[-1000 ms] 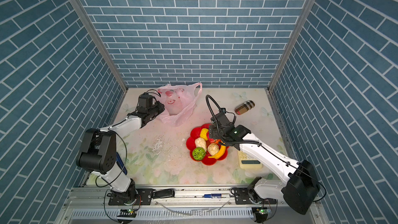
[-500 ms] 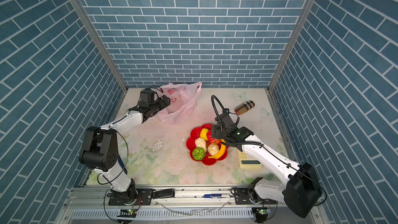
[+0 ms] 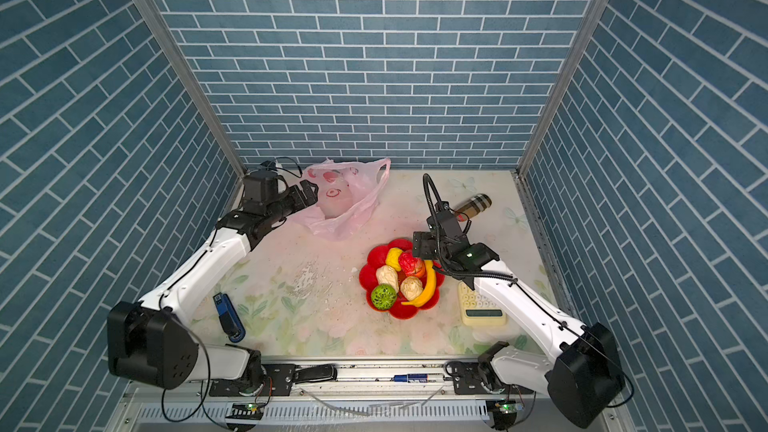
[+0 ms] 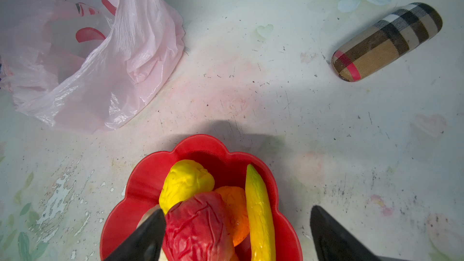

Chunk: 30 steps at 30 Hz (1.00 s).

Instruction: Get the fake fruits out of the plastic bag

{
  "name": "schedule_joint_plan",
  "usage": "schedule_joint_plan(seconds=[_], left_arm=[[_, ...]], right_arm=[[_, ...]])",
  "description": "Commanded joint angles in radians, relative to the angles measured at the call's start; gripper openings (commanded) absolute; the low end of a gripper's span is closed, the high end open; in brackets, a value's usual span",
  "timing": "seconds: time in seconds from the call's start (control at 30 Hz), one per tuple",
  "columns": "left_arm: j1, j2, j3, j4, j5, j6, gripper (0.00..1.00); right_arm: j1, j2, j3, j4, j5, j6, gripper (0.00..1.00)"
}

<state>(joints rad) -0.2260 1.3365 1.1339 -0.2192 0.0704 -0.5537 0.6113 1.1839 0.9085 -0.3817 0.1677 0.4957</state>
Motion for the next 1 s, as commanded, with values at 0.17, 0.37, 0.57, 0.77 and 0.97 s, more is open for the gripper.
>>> schedule_joint_plan(seconds=[0.17, 0.37, 0.57, 0.77, 0.97], left_arm=[[-0.004, -0.254, -0.058, -0.212, -0.107, 0.138, 0.99], [-0.003, -0.418, -0.170, -0.248, -0.225, 0.145, 0.99], [-0.003, -0.491, -0.369, -0.177, -0.345, 0.108, 0.99], [-0.003, -0.506, -0.516, -0.042, -0.474, 0.143, 0.99], [-0.004, -0.455, -0.584, 0.115, -0.569, 0.232, 0.99]], right_arm=[[-0.026, -0.070, -0.060, 0.060, 0.051, -0.031, 0.91], [-0.030, -0.155, -0.111, 0.066, 0.134, -0.037, 0.91], [-0.029, -0.274, -0.198, 0.064, 0.266, -0.038, 0.91], [-0.029, -0.419, -0.303, 0.069, 0.362, -0.050, 0.99], [-0.030, -0.568, -0.383, 0.051, 0.486, -0.061, 0.99]])
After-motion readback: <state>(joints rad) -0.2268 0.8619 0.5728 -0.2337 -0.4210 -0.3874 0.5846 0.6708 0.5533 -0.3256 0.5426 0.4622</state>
